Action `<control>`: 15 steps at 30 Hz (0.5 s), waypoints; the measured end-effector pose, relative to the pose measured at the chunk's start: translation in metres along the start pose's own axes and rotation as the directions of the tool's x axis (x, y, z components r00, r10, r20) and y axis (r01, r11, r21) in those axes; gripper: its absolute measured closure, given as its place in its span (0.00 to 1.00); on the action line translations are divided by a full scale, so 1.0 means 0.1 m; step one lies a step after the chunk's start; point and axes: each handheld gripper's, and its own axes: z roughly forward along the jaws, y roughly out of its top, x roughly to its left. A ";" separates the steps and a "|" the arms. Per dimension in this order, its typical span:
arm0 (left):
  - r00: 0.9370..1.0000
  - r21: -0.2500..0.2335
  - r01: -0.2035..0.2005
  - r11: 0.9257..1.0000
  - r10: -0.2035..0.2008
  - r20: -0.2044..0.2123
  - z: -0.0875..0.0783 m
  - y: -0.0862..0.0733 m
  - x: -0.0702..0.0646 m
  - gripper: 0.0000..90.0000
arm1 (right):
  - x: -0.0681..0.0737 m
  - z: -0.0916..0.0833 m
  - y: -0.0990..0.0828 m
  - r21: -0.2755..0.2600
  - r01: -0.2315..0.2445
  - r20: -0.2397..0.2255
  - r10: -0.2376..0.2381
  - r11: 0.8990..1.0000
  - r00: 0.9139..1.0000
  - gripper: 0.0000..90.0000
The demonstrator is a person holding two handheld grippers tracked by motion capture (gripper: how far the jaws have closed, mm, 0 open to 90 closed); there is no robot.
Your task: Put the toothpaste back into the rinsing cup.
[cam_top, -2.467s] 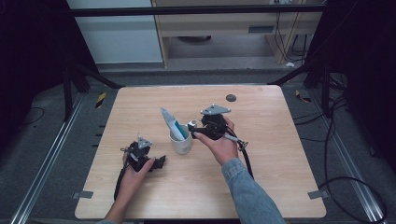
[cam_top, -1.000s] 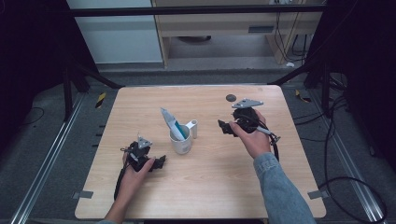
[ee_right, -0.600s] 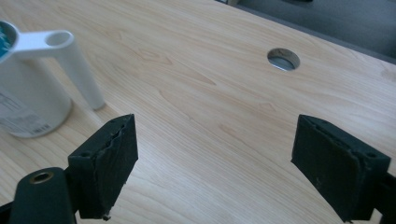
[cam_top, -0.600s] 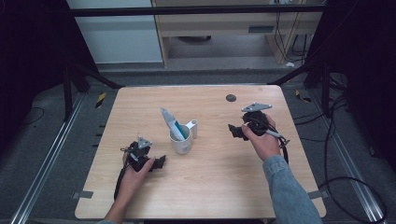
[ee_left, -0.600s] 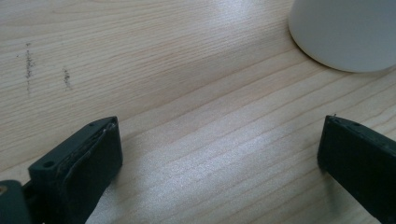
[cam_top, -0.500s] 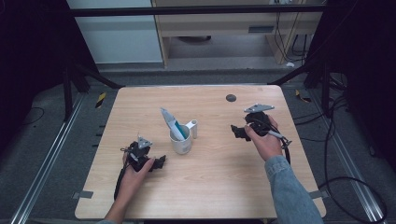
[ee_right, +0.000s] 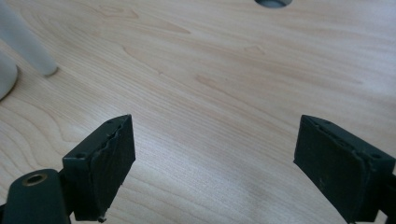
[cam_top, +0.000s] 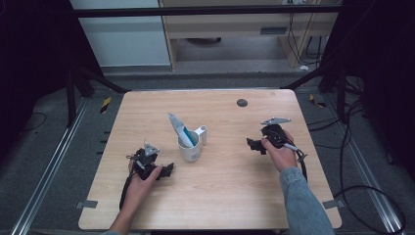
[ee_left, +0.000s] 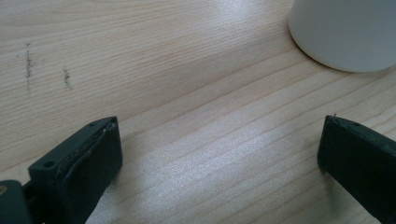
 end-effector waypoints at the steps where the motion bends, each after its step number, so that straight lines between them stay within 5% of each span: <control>1: 1.000 0.000 0.000 1.000 0.000 0.000 0.00 0.00 0.00 0.00 | -0.01 0.02 -0.02 0.005 -0.004 0.000 0.004 1.000 1.000 0.14; 15: 1.000 0.000 -0.001 1.000 0.001 0.000 0.00 0.00 0.00 0.00 | -0.09 0.23 -0.18 -0.009 -0.082 0.012 0.082 0.997 0.997 0.14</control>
